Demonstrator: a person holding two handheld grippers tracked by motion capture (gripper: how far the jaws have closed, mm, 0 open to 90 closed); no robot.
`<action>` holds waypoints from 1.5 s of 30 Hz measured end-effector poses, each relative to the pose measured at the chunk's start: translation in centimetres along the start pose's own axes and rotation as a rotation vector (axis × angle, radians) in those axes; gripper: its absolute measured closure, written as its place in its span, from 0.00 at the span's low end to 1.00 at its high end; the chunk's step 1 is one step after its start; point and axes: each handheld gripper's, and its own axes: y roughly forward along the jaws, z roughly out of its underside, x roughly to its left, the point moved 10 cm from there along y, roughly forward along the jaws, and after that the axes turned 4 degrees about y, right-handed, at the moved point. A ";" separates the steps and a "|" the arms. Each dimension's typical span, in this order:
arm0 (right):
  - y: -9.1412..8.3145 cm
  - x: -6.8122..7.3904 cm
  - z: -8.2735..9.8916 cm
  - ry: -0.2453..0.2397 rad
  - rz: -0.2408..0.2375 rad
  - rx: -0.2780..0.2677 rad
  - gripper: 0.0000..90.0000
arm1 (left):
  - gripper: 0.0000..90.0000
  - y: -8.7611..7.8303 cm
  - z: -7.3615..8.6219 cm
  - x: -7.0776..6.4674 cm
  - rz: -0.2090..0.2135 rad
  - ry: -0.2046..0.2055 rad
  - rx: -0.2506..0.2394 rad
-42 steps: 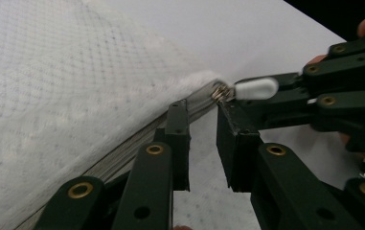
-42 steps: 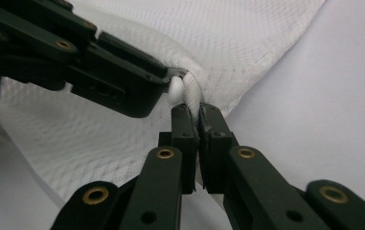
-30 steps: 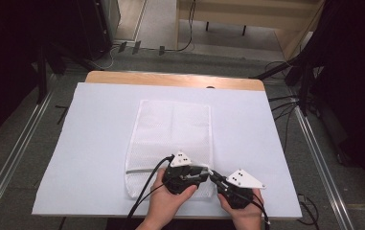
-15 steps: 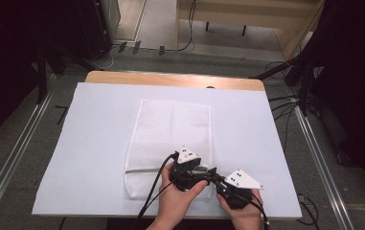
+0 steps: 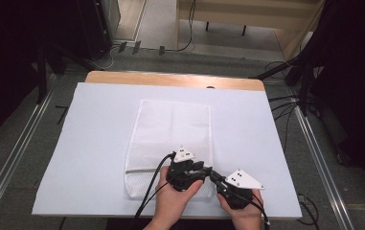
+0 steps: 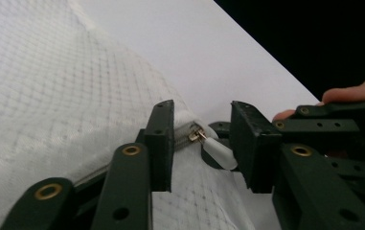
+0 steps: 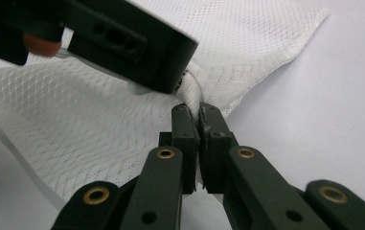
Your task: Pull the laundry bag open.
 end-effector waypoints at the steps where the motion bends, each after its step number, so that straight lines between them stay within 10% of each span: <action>1: 0.0 0.0 0.0 0.000 0.000 -0.002 0.98 | 0.74 0.0 0.4 0.1 0.013 0.001 0.011; 11: -0.1 -0.1 -0.1 0.006 -0.005 -0.007 0.98 | 0.96 -0.5 1.0 0.6 0.087 0.006 0.033; 32: -0.1 0.7 -0.1 -0.036 -0.018 0.010 0.99 | 0.98 -1.1 1.8 1.3 0.099 0.043 0.060; 45: -1.3 -0.4 -0.7 -0.020 0.014 -0.017 0.99 | 0.98 -5.2 3.4 7.9 -0.020 -0.058 0.030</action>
